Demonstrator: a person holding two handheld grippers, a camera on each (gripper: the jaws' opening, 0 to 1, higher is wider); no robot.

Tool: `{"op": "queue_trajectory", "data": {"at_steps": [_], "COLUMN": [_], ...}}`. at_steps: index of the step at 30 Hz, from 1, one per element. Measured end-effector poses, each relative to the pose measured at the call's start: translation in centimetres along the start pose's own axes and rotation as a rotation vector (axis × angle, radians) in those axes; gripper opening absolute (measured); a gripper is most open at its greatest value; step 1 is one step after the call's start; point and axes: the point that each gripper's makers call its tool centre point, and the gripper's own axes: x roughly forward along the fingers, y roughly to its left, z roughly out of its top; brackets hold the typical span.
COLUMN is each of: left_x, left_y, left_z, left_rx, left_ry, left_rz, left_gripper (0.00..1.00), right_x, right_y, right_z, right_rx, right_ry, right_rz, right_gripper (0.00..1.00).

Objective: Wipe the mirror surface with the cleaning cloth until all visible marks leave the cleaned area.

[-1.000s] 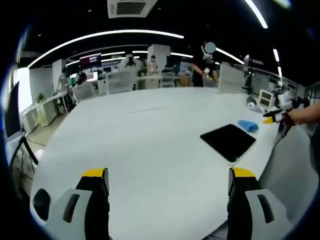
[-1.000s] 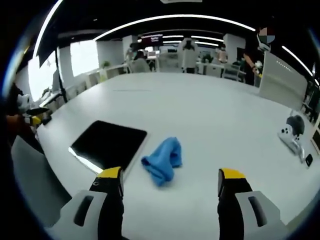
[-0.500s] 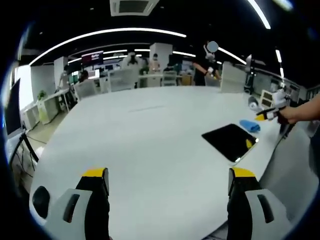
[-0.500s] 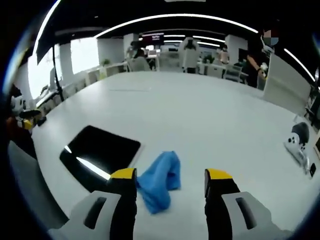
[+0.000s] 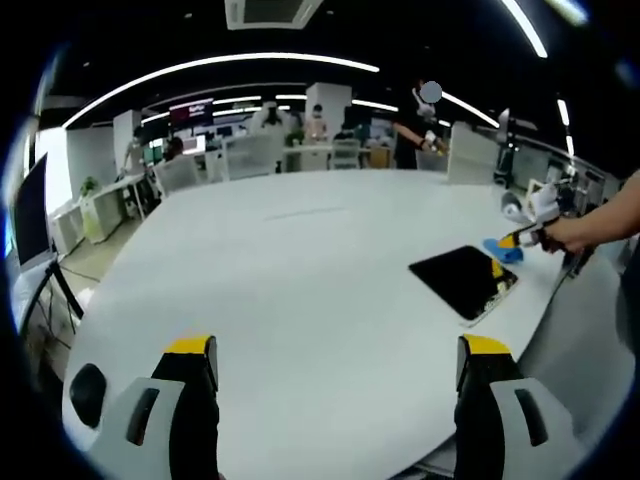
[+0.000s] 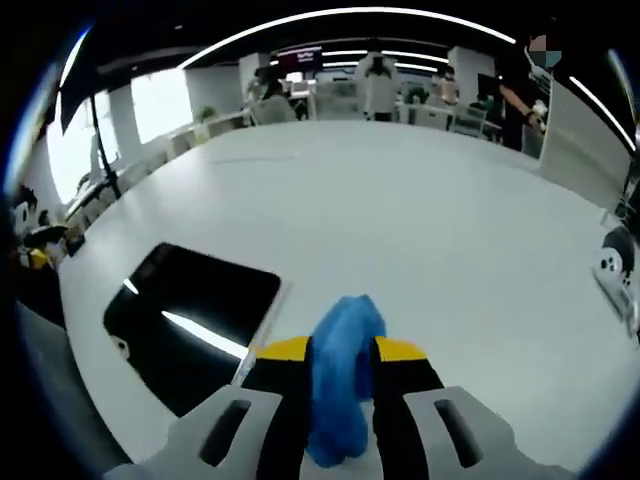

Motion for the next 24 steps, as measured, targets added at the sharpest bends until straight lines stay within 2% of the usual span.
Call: {"op": "queue_trajectory", "data": {"at_steps": [2, 5, 12, 15, 24], "left_x": [0.0, 0.0, 0.1, 0.1, -0.1], "left_y": [-0.1, -0.2, -0.1, 0.0, 0.1], "left_z": [0.0, 0.1, 0.3, 0.6, 0.6], "left_rx": [0.001, 0.009, 0.019, 0.023, 0.025], "left_ry": [0.002, 0.007, 0.017, 0.012, 0.012], "left_rz": [-0.002, -0.007, -0.009, -0.008, -0.014], "left_gripper": [0.99, 0.99, 0.99, 0.99, 0.99], "right_x": [0.2, 0.5, 0.5, 0.2, -0.1], "right_y": [0.1, -0.1, 0.1, 0.2, 1.7], "right_z": [-0.4, -0.4, -0.2, 0.4, 2.6], "right_rx": [0.006, 0.045, 0.074, 0.117, 0.143], "right_ry": [0.019, 0.029, 0.045, 0.032, 0.013], "right_rz": [0.006, 0.001, 0.005, 0.011, 0.037], "right_gripper": [0.07, 0.05, 0.03, 0.02, 0.02]}}
